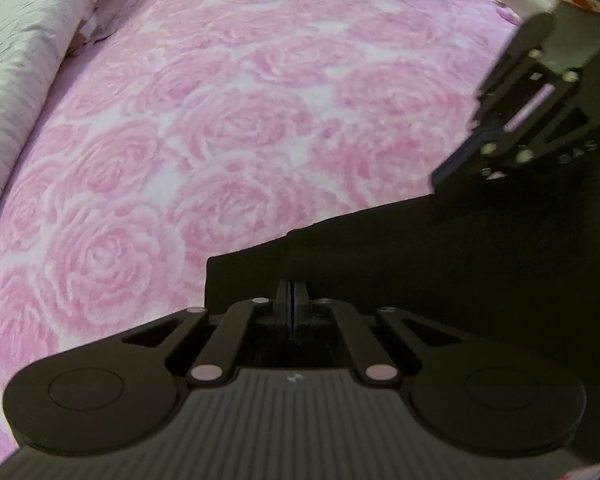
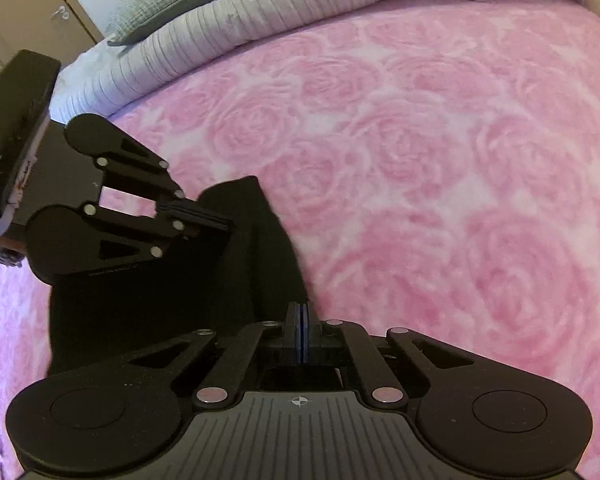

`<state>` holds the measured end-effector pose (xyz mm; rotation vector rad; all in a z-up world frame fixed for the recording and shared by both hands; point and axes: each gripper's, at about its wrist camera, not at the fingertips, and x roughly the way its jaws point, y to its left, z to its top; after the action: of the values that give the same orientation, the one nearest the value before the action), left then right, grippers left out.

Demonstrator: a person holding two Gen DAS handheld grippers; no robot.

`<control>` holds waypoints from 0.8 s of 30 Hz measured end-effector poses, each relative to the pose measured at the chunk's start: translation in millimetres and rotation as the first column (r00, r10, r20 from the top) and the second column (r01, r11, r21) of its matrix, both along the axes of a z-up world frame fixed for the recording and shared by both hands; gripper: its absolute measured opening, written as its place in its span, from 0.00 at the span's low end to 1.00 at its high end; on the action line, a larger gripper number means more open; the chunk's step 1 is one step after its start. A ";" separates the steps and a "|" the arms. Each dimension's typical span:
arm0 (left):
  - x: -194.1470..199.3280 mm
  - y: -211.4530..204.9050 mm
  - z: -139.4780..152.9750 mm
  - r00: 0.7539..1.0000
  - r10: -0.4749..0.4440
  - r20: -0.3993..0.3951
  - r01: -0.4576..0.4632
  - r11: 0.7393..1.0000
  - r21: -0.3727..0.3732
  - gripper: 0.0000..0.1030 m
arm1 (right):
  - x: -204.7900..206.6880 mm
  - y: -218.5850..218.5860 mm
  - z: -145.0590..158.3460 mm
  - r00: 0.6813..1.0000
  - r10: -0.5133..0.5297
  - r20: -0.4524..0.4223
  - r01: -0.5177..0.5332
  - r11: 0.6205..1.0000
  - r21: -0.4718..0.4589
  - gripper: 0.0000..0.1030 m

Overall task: Fold clothes
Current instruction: 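Grasp the folded black jacket ends with both grippers, then lift the black jacket bundle off the bed with both grippers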

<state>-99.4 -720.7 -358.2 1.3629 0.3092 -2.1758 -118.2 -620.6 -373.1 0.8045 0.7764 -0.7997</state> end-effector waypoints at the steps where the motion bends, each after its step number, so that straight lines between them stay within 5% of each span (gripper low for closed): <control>1: 2.3 1.4 3.6 1.000 0.011 -0.003 -0.011 1.000 -0.006 0.01 | -4.7 5.8 4.0 1.000 -0.018 0.006 0.018 1.000 -0.002 0.10; 4: 8.3 12.7 21.8 0.999 0.002 -0.042 -0.004 1.000 -0.028 0.01 | -14.3 32.3 21.1 0.999 -0.048 0.011 0.049 0.998 -0.027 0.11; 8: -5.8 39.4 29.3 0.986 -0.107 -0.130 0.114 0.992 0.047 0.02 | -12.6 74.2 28.6 0.994 -0.104 -0.032 0.103 0.993 -0.058 0.11; 12: -36.8 55.5 -8.6 0.980 -0.198 -0.038 0.200 0.977 0.075 0.03 | -8.2 103.8 19.0 0.982 -0.144 -0.122 0.132 0.986 -0.102 0.11; 14: -43.4 53.9 -15.1 0.982 -0.181 -0.057 0.184 0.981 0.055 0.02 | -9.3 105.3 10.4 0.975 -0.155 -0.162 0.143 0.986 -0.086 0.10; 19: -40.5 57.1 6.3 0.988 -0.154 -0.030 0.155 0.987 0.032 0.03 | -29.3 107.2 42.7 0.974 -0.213 -0.081 0.200 0.970 -0.141 0.11; 24: -15.1 74.6 27.5 0.994 -0.113 0.009 0.112 0.993 0.028 0.03 | -38.9 123.5 59.8 0.981 -0.184 -0.067 0.177 0.979 -0.097 0.13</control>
<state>-114.5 -646.0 -330.7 1.4380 0.2653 -2.2629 -157.1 -497.1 -313.3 0.7743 0.7354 -1.0256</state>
